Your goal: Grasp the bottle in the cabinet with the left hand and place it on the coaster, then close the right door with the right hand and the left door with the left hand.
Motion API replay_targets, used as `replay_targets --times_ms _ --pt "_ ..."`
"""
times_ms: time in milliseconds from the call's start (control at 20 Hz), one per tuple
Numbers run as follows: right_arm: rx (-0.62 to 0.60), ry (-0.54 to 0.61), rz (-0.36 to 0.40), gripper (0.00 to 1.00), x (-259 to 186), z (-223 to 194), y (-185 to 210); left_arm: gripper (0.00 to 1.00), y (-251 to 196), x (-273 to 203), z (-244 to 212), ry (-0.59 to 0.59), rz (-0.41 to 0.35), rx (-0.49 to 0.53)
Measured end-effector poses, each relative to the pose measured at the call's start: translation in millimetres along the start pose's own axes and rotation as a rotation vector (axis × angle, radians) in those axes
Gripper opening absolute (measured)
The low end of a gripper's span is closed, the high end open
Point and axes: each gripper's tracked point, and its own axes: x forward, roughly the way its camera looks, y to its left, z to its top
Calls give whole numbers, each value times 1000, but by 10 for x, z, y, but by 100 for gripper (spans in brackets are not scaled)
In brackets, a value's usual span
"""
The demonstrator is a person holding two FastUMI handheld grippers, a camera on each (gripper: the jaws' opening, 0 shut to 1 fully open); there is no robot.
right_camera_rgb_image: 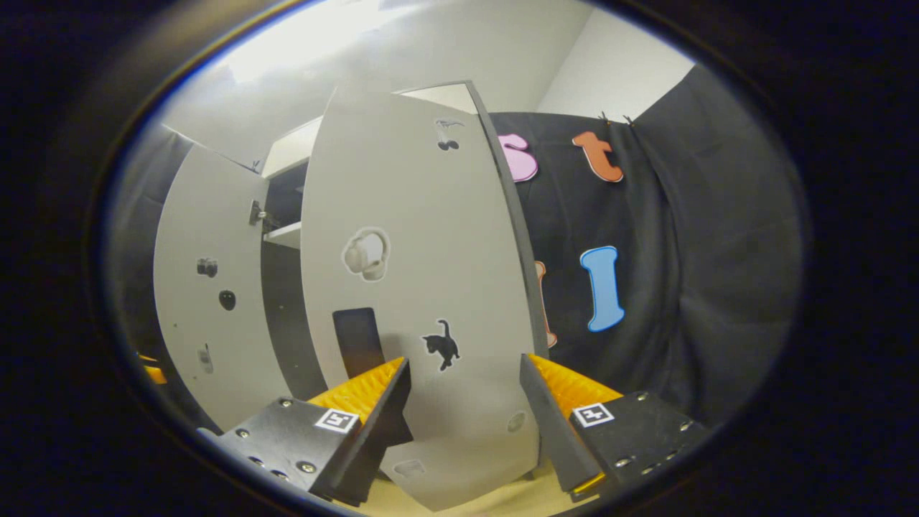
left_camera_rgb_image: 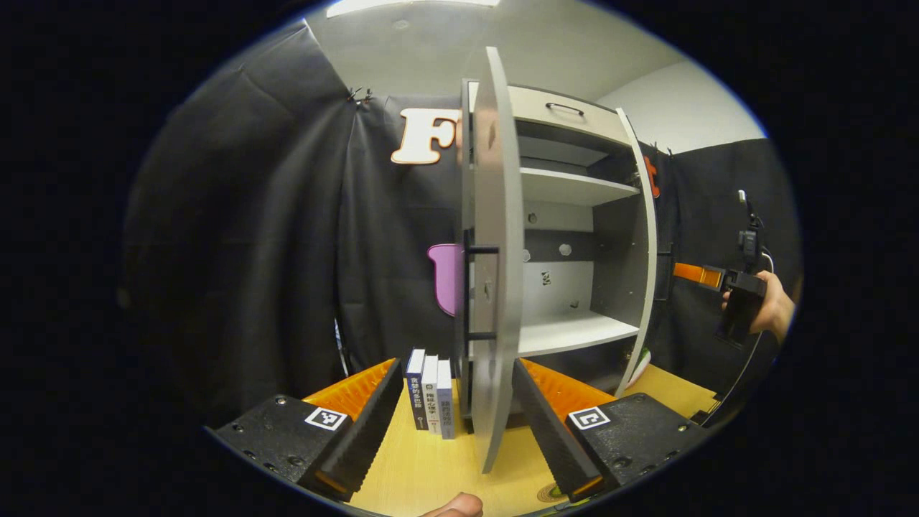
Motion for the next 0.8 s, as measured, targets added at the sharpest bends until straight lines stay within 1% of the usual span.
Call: replay_targets --times_ms 50,100,150,200,250,300,350,400,450,500,600,800 --pt "0 5 -4 93 38 -21 21 94 86 9 -7 1 2 -4" --pt "-2 15 -2 93 64 -58 55 96 176 45 -2 -2 9 -8" --pt "-6 23 -10 87 100 -79 54 96 278 81 1 -3 14 -11" --pt "-12 20 -28 93 130 -74 26 96 366 115 4 -7 15 -12" --pt "-17 13 -42 92 151 -57 13 96 441 173 15 -21 14 -10" --pt "-12 8 -57 95 174 -47 1 93 529 237 43 -31 20 -7" --pt "-3 7 -67 95 197 -43 9 93 613 308 39 -30 29 -7" --pt "4 4 -65 95 200 -34 42 96 667 386 54 -31 27 -12" --pt "4 2 -59 95 200 -28 74 96 688 463 83 -39 20 -17" --pt "-4 -3 -62 95 194 -12 69 94 703 554 124 -51 12 -29" --pt "-25 -11 -81 95 139 -3 22 98 635 729 155 -47 -30 -66" --pt "-57 11 -90 95 49 -33 -12 97 397 1029 201 -53 -104 -107"
